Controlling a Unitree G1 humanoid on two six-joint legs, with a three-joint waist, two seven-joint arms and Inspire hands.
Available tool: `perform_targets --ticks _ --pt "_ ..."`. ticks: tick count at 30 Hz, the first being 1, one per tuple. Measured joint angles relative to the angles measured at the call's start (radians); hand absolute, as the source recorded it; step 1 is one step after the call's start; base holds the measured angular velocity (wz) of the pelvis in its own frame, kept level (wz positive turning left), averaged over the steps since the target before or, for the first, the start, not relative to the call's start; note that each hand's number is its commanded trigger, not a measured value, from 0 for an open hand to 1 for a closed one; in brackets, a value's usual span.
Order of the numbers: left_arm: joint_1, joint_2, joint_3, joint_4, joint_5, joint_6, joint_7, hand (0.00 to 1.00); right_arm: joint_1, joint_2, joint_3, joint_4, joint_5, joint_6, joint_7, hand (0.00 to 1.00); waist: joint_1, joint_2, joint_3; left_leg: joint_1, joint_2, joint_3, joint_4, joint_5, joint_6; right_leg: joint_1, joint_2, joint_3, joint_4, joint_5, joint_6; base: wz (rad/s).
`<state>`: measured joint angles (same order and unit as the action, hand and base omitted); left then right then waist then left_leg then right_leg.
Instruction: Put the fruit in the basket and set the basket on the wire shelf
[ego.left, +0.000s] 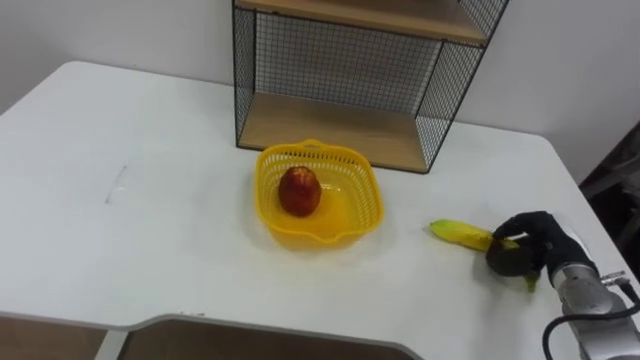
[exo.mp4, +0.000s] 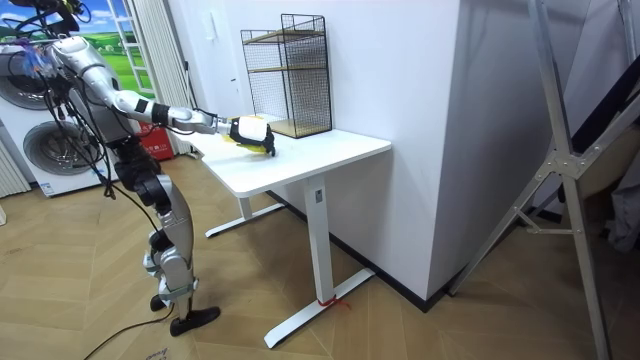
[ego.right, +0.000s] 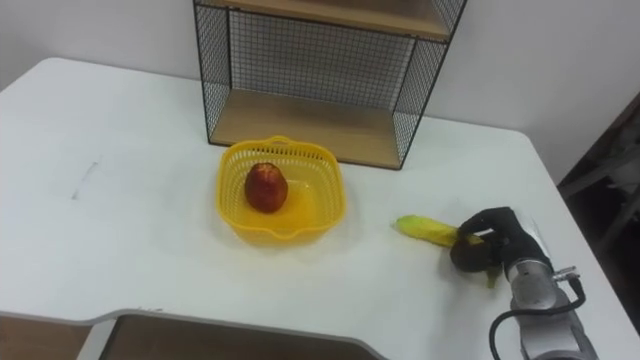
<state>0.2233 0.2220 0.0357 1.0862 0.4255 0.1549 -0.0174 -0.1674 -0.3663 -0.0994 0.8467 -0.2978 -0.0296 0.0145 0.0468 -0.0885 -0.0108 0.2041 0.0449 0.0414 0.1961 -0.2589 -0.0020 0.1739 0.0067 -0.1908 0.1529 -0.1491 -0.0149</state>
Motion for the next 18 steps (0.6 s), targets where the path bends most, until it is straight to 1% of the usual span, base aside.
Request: perform_targets --ticks 2,6,9,12,13,14,16,17,18 --pt "0.0 0.0 0.0 0.006 0.0 0.0 0.0 0.0 0.001 0.0 0.0 0.012 0.0 0.007 -0.002 1.0 0.009 0.0 0.0001 0.0 0.0 0.001 0.001 -0.001 0.0 0.0 0.0 0.002 0.0 0.0 0.0 -0.02" --pt "0.0 0.0 0.0 0.018 0.0 0.0 0.0 0.0 0.001 0.001 -0.001 0.014 0.011 0.009 -0.002 1.0 0.01 -0.001 0.0007 0.0 0.0 0.002 0.002 -0.001 0.0 0.0 0.0 0.003 0.0 0.0 0.0 0.0" --pt "0.0 0.0 0.0 0.016 0.0 -0.003 0.0 0.0 -0.002 0.003 -0.002 0.014 0.036 0.009 -0.002 1.0 0.01 -0.001 0.0007 -0.001 -0.001 0.002 0.003 -0.001 0.0 0.0 0.0 0.005 0.0 0.0 0.0 0.0" --pt "-0.005 0.0 0.001 0.016 0.0 -0.004 0.0 0.0 -0.001 0.003 -0.002 0.015 0.095 0.01 -0.002 1.0 0.011 -0.002 0.0011 -0.002 -0.001 0.003 0.003 -0.001 0.0 -0.006 0.0 0.011 0.0 -0.001 0.0 -0.03" --pt "-0.009 0.0 0.001 0.016 0.0 -0.004 0.0 0.0 -0.004 0.003 -0.004 0.017 0.137 0.011 -0.002 1.0 0.015 -0.002 0.001 -0.007 0.0 0.009 0.002 -0.001 0.0 -0.016 0.001 0.013 -0.001 -0.001 0.0 -0.13" --pt "-0.01 0.0 0.0 0.016 -0.001 -0.004 0.0 0.0 -0.005 0.004 -0.004 0.013 0.197 0.021 -0.002 1.0 0.015 -0.001 0.0012 -0.01 0.001 0.014 0.002 -0.001 0.0 -0.021 0.003 0.024 0.0 0.0 -0.001 -0.15" --pt "-0.007 -0.002 0.0 0.017 -0.001 -0.002 0.0 0.0 -0.003 0.012 -0.009 0.006 0.294 0.032 0.0 1.0 0.012 -0.001 0.0011 -0.009 0.002 0.018 0.001 -0.001 -0.001 -0.024 0.005 0.027 0.0 0.0 -0.001 -0.14" --pt "-0.008 -0.005 0.0 0.017 -0.001 -0.002 0.0 0.0 -0.003 0.014 -0.013 0.002 0.346 0.035 0.004 1.0 0.013 0.001 0.0007 -0.01 0.003 0.028 0.001 -0.001 -0.001 -0.031 0.007 0.033 0.001 0.001 -0.002 -0.17" --pt "-0.008 -0.006 0.0 0.017 0.0 -0.002 0.0 0.0 -0.003 0.015 -0.013 -0.002 0.369 0.037 0.008 1.0 0.013 0.002 0.0008 -0.01 0.004 0.033 0.0 -0.001 -0.001 -0.034 0.008 0.039 0.002 0.002 -0.002 -0.24"
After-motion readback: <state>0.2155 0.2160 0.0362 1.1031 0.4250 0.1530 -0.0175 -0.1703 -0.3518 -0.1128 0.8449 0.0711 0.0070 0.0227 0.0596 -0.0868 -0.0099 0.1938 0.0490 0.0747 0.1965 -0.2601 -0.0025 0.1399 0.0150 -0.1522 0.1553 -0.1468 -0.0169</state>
